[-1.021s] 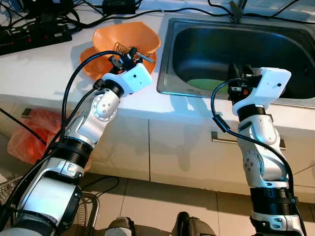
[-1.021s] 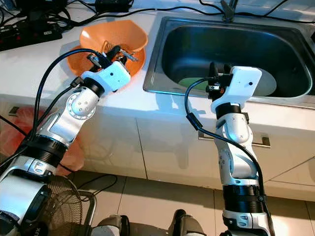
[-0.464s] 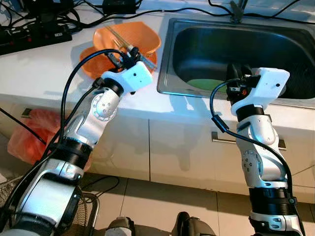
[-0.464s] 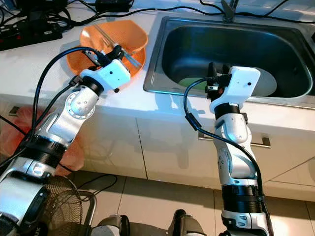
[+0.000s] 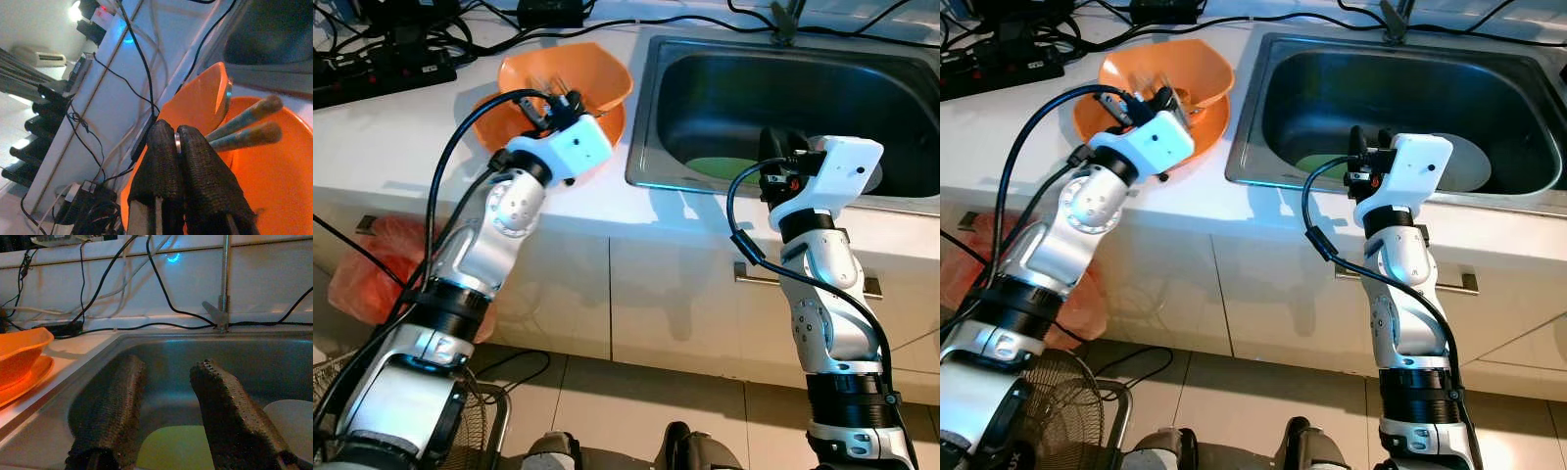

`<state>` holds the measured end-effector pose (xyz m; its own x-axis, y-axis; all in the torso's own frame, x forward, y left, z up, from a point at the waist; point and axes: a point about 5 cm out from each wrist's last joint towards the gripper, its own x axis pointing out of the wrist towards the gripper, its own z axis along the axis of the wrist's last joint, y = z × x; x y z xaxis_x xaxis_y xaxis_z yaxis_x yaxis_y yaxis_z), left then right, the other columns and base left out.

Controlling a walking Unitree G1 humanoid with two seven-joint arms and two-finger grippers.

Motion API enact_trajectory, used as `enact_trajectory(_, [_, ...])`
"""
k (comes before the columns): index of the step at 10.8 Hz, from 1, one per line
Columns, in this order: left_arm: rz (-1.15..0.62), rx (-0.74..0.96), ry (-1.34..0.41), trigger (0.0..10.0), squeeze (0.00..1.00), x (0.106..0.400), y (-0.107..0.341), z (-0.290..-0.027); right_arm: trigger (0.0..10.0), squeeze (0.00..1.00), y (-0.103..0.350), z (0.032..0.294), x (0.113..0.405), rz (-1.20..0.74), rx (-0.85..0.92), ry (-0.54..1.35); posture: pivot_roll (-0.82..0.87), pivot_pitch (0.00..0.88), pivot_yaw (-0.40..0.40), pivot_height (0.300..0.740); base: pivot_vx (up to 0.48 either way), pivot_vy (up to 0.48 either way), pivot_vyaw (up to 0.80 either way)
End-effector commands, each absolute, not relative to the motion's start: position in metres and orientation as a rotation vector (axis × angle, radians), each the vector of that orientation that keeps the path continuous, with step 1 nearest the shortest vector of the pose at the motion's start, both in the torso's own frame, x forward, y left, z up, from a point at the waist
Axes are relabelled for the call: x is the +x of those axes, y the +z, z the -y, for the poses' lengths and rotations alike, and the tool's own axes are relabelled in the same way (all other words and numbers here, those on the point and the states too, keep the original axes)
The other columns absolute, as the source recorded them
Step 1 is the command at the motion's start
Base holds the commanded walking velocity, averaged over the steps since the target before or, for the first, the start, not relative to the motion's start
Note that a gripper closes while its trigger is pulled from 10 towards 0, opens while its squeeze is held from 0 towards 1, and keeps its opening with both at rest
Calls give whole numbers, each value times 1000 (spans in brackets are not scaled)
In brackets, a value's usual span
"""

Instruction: Kitchen organization

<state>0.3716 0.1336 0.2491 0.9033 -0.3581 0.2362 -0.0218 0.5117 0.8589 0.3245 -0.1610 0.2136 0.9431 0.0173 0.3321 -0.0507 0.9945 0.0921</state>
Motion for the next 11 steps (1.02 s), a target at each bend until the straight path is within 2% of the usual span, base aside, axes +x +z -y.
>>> enact_trajectory(1, [396, 1021, -224, 10000, 0, 369, 255, -138, 10000, 0, 216, 160, 326, 344, 91, 39, 143, 149, 5, 740, 0, 0, 0])
enact_trajectory(3, [301, 1096, -311, 10000, 0, 367, 253, -140, 10000, 0, 215, 159, 327, 339, 93, 44, 149, 151, 3, 740, 0, 0, 0])
enact_trajectory(4, [302, 1122, -289, 10000, 0, 362, 258, -144, 10000, 0, 215, 159, 327, 340, 95, 48, 149, 151, 0, 740, 0, 0, 0])
enact_trajectory(6, [441, 1148, -131, 10000, 0, 357, 286, -147, 10000, 0, 215, 159, 327, 337, 95, 53, 153, 151, -4, 740, 0, 0, 0])
enact_trajectory(7, [607, 1205, 10, 10000, 0, 349, 310, -145, 10000, 0, 214, 157, 328, 336, 96, 57, 152, 149, -6, 740, 0, 0, 0])
enact_trajectory(8, [736, 1132, 83, 10000, 0, 342, 326, -142, 10000, 0, 214, 157, 328, 336, 96, 59, 156, 146, -8, 740, 0, 0, 0])
enact_trajectory(9, [823, 957, 87, 10000, 0, 337, 335, -138, 10000, 0, 214, 158, 328, 336, 97, 57, 155, 144, -9, 740, 0, 0, 0])
enact_trajectory(10, [843, 622, 54, 10000, 0, 334, 338, -137, 10000, 0, 214, 158, 329, 338, 97, 59, 150, 141, -9, 740, 0, 0, 0])
enact_trajectory(11, [848, 423, -43, 10000, 0, 332, 342, -129, 10000, 0, 214, 158, 329, 339, 98, 59, 148, 140, -9, 740, 0, 0, 0])
